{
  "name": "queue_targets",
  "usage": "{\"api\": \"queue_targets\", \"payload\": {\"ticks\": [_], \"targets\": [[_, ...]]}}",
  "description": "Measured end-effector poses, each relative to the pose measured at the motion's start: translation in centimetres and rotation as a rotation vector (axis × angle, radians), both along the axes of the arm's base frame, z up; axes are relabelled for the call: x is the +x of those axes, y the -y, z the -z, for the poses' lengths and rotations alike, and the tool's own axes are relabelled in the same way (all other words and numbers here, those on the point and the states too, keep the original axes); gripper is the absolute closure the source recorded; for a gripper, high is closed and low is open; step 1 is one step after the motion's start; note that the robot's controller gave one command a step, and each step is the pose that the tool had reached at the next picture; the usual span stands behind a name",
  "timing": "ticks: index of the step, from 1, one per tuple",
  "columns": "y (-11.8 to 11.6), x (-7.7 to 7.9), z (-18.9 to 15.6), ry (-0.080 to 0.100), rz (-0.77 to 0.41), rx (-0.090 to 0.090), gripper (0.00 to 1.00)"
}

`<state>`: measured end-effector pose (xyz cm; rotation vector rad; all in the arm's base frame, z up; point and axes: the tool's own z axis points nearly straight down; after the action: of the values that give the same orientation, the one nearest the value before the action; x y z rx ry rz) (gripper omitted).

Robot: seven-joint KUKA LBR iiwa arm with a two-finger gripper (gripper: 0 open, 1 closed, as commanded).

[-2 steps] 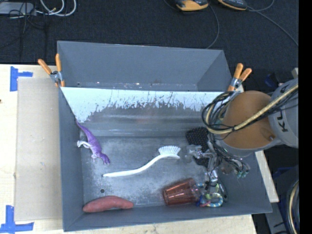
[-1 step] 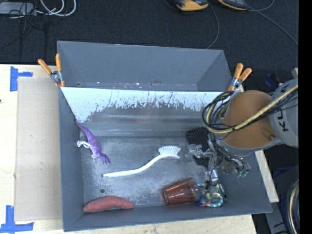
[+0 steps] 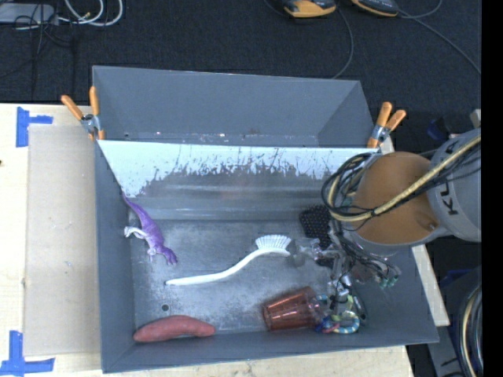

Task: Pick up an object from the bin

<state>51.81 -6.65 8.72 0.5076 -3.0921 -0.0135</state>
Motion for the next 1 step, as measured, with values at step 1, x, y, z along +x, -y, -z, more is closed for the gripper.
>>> {"api": "queue_targets", "payload": {"ticks": [1], "targets": [[-0.16,-1.16,1.32,-0.001,0.007,0.000,0.00]]}}
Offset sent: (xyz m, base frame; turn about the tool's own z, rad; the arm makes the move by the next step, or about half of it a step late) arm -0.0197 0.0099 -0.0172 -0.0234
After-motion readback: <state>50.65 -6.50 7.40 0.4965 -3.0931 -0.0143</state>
